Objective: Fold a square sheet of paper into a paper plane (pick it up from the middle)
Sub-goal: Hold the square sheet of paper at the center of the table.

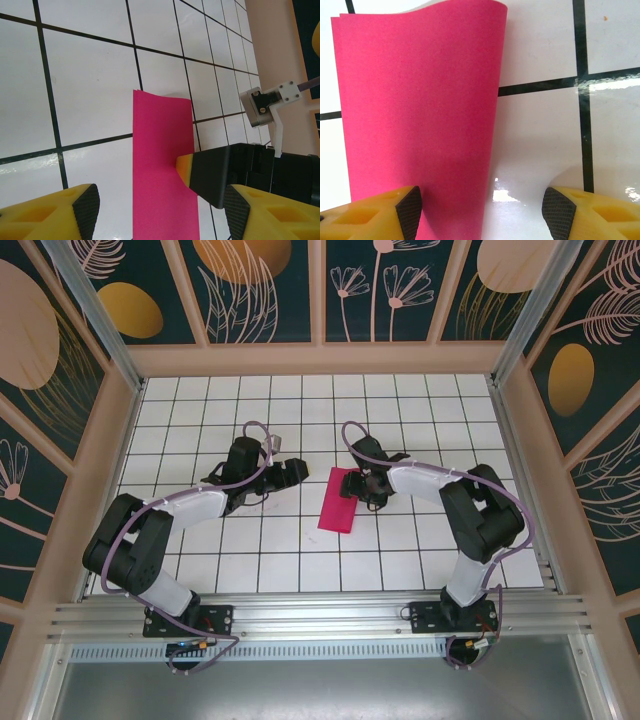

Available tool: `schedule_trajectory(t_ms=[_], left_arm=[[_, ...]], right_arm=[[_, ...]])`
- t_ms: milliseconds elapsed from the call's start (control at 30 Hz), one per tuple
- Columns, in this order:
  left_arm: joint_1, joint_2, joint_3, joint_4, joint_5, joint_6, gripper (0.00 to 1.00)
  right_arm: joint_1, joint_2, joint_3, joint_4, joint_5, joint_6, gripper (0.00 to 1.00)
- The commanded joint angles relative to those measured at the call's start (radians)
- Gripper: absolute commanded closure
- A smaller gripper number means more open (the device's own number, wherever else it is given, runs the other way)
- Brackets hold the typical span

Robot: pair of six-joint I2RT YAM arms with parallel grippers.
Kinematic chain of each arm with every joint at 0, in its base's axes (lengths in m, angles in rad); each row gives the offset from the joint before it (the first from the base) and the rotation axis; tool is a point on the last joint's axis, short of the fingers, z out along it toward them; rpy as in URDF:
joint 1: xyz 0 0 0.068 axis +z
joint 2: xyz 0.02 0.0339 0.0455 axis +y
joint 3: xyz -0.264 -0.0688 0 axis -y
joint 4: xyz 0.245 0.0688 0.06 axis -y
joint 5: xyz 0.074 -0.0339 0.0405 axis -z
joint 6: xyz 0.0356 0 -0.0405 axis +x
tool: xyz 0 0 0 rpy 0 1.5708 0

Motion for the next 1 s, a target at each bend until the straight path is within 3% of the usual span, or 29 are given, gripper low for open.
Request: schedule_trajectory(t_ms=[0, 967], left_arm=[[-0.007, -0.020, 0.003, -0.012, 0.013, 0.008, 0.31], [-0.007, -0.027, 0.010, -0.021, 0.008, 0.000, 0.32]], right_arm=[[0.007, 0.088, -0.027, 0.083, -0.025, -0.002, 0.29], [0.023, 0.129, -0.004, 0.058, 0.011, 0.005, 0.27]])
